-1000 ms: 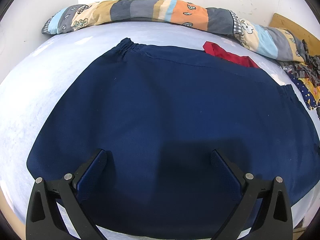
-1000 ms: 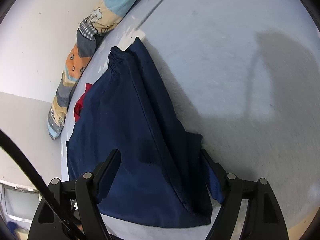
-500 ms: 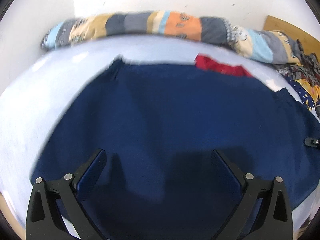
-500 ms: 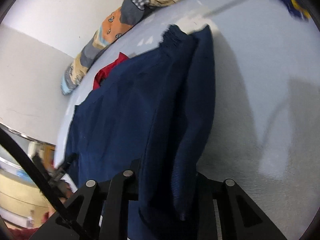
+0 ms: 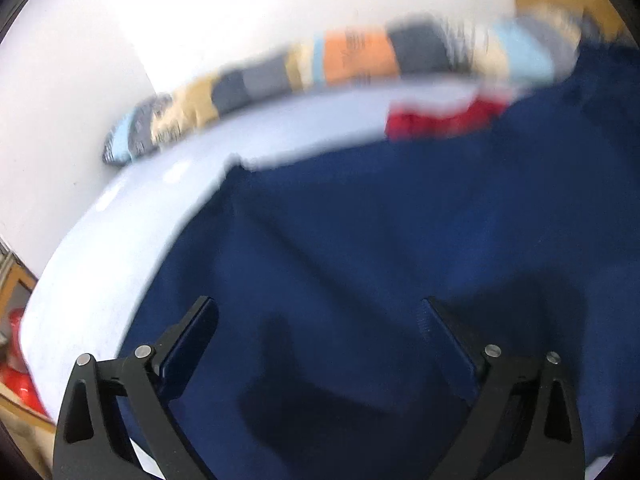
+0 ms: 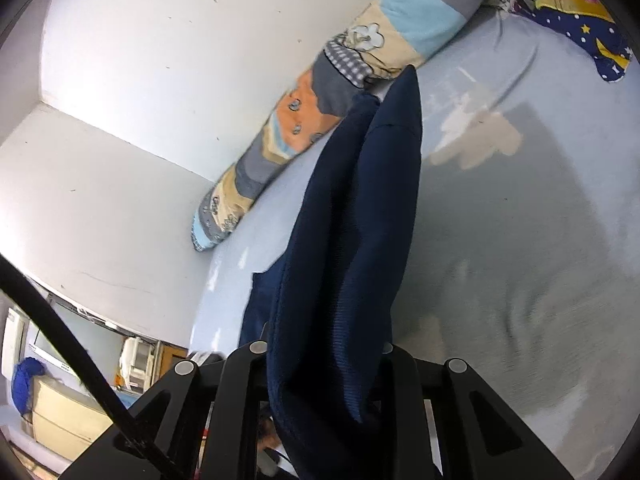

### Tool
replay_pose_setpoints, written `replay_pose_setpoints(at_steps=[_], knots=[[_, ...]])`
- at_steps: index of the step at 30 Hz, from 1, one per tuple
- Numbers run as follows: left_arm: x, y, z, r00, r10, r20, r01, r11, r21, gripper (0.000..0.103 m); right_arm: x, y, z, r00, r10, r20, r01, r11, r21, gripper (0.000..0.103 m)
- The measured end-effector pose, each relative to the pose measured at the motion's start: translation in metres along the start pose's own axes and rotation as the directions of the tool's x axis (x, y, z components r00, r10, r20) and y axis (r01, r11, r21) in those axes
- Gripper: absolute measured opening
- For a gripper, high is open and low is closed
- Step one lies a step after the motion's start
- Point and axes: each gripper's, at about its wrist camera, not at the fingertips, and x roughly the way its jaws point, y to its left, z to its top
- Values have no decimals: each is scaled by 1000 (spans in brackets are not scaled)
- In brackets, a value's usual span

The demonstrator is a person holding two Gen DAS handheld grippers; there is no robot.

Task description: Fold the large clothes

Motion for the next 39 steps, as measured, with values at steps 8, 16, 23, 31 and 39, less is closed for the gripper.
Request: replay_pose_setpoints(at_steps=[8,16,23,31,39], knots=[[13,-46,-26,998,66,5,-66,990,123,100,1,16,3,998,62,10,-62,997,41,20],[3,-24,-28,996,75,45,-77,996,44,100,-5,43,10,993,112,30,-112,994,17,20],[1,-20,-31,1000,14,9,-15,999,36,98,5,64,4,993,113,25,-114,993,31,20],[-55,82,9,982,98,159,-73,985,-159,98,21,102,-9,999,26,45,-27,1000,7,20],[-48,180,20,987,122,100,-86,949,-304,98,69,164,-37,998,-59,13,60,995,-75,20]])
